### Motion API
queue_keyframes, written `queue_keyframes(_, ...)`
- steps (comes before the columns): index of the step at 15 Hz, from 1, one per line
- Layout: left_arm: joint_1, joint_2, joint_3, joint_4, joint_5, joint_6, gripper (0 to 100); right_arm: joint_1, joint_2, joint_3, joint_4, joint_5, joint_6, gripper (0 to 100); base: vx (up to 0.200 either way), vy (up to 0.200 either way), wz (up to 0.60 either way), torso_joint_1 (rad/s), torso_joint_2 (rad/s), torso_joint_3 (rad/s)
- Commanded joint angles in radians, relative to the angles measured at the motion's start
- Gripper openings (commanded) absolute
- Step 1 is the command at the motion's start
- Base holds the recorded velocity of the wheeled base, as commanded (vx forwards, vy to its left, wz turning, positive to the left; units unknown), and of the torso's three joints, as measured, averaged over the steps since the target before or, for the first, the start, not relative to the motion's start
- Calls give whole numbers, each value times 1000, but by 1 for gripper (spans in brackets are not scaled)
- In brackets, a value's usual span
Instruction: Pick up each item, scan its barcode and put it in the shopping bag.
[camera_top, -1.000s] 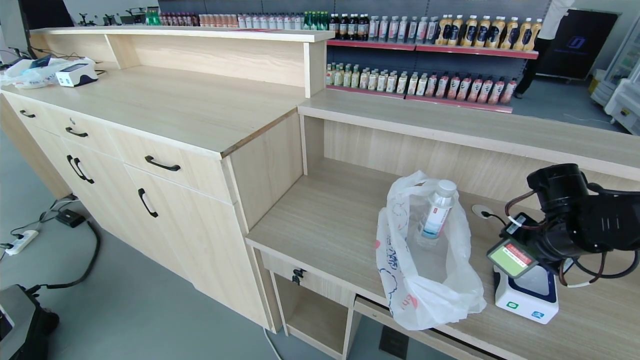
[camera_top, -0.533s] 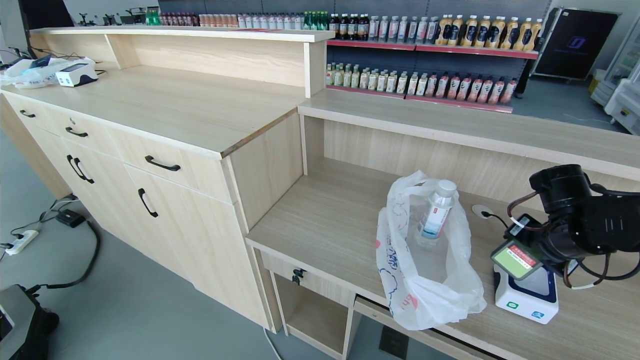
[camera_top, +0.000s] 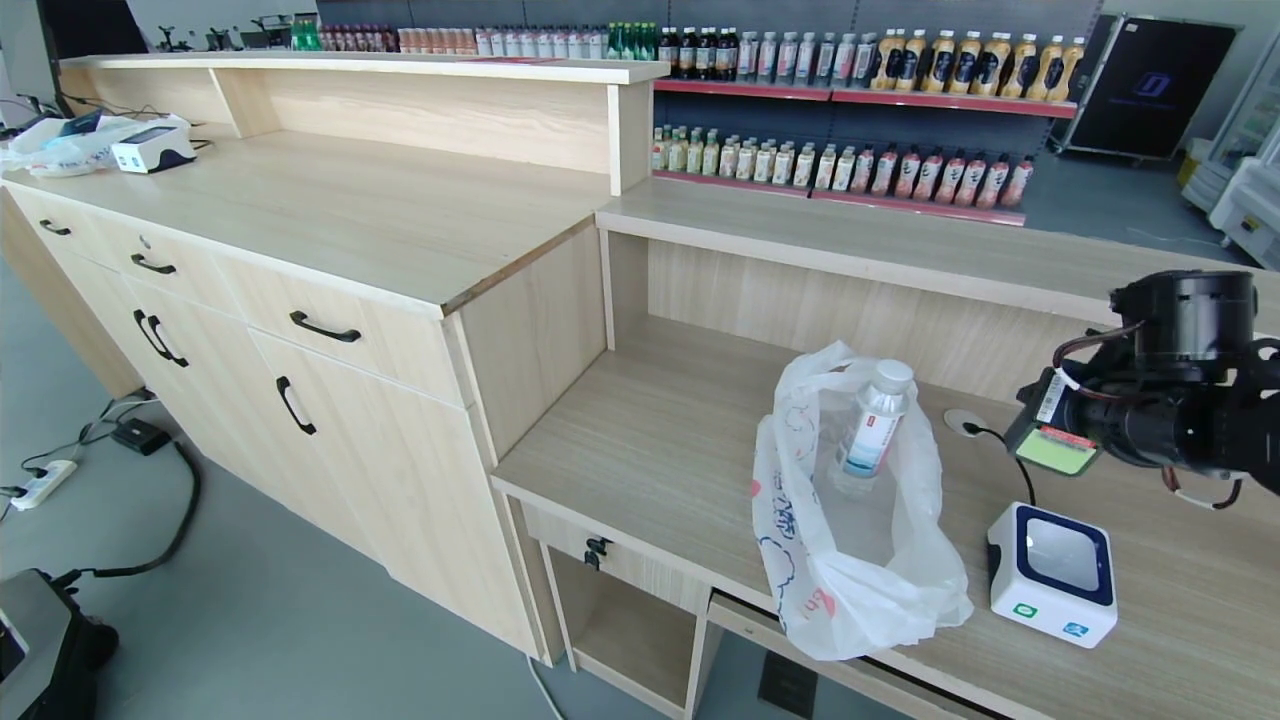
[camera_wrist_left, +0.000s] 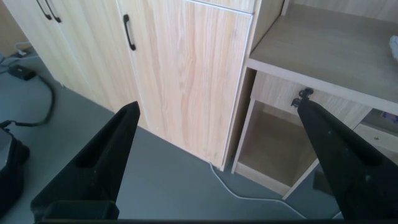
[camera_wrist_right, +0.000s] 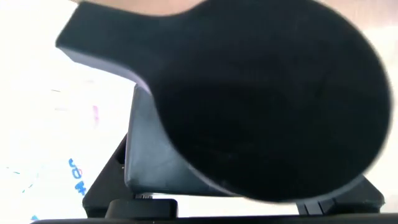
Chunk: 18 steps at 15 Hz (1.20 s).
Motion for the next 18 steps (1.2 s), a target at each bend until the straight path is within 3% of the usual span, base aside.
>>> queue_keyframes(1,0,0,0,0,0,0,100,35,-145,113,-211,11,-239,0,0,0,0,0,0,0)
queue_keyframes(2,0,0,0,0,0,0,100,50,-164,123,-243,39,-303,0,0,0,0,0,0,0)
queue_keyframes(5,0,0,0,0,0,0,100,127,-174,119,-346,119,-326,0,0,0,0,0,0,0)
queue_keyframes(9,0,0,0,0,0,0,100,217,-145,114,-412,160,-364,0,0,0,600,0,1,2)
queue_keyframes(12,0,0,0,0,0,0,100,213,-96,142,-398,281,-369,0,0,0,0,0,0,0)
queue_keyframes(18,0,0,0,0,0,0,100,148,17,240,-433,283,-449,0,0,0,0,0,0,0)
